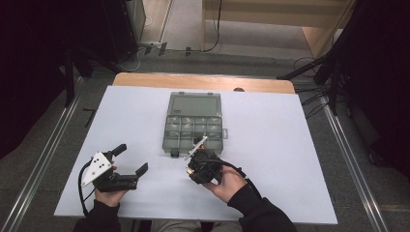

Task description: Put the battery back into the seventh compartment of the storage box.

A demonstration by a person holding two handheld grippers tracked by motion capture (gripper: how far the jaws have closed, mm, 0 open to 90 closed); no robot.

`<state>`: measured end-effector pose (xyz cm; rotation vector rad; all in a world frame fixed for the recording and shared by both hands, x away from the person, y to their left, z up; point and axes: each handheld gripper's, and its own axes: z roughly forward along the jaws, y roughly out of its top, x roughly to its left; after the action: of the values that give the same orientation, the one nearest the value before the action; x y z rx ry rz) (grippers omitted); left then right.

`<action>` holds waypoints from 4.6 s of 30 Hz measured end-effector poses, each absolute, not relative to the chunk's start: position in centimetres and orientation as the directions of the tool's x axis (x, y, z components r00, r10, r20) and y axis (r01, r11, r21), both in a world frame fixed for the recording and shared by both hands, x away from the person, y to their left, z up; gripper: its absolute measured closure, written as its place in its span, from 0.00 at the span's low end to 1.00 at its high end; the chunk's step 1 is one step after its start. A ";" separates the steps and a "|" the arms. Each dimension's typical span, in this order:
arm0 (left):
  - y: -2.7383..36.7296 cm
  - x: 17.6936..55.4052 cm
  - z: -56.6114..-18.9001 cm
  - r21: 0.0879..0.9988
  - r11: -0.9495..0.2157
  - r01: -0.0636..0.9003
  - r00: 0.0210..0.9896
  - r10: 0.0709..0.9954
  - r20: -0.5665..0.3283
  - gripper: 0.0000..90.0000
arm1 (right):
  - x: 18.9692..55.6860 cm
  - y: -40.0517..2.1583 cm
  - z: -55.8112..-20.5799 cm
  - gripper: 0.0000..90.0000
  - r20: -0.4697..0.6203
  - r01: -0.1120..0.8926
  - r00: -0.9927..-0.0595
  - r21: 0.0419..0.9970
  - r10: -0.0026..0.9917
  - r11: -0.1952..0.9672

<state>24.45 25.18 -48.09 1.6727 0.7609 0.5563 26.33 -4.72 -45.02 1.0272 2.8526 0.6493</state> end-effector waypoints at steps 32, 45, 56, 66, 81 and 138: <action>25.3 24.4 -48.0 0.975 -0.109 0.195 0.673 0.738 -0.052 0.00 | 30.0 -7.5 -45.0 0.86 0.306 0.772 -0.495 0.584 0.813 0.250; 25.3 24.5 -48.1 0.975 -0.111 0.193 0.677 0.735 -0.050 0.00 | 31.9 -9.4 -45.8 0.86 0.431 0.826 -0.337 0.562 0.837 0.043; 25.3 24.5 -48.1 0.975 -0.113 0.193 0.679 0.733 -0.049 0.00 | 33.2 -10.0 -46.4 0.85 0.450 0.837 -0.253 0.546 0.856 -0.040; 25.3 24.5 -48.1 0.975 -0.114 0.193 0.678 0.733 -0.049 0.00 | 32.1 -10.0 -45.4 0.26 0.389 0.796 -0.319 0.605 0.864 0.021; 25.3 24.5 -48.1 0.975 -0.115 0.193 0.678 0.734 -0.048 0.00 | 29.9 -9.2 -45.4 0.00 0.152 0.631 -0.537 0.726 0.830 0.275; 25.4 24.3 -48.0 0.975 -0.116 0.187 0.681 0.731 -0.044 0.00 | 20.8 -27.4 -48.8 0.01 0.123 0.296 -0.375 0.955 0.919 -0.007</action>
<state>24.33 25.36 -48.03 1.6573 0.7560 0.5462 20.80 -27.37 -48.77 1.2626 1.7029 1.4034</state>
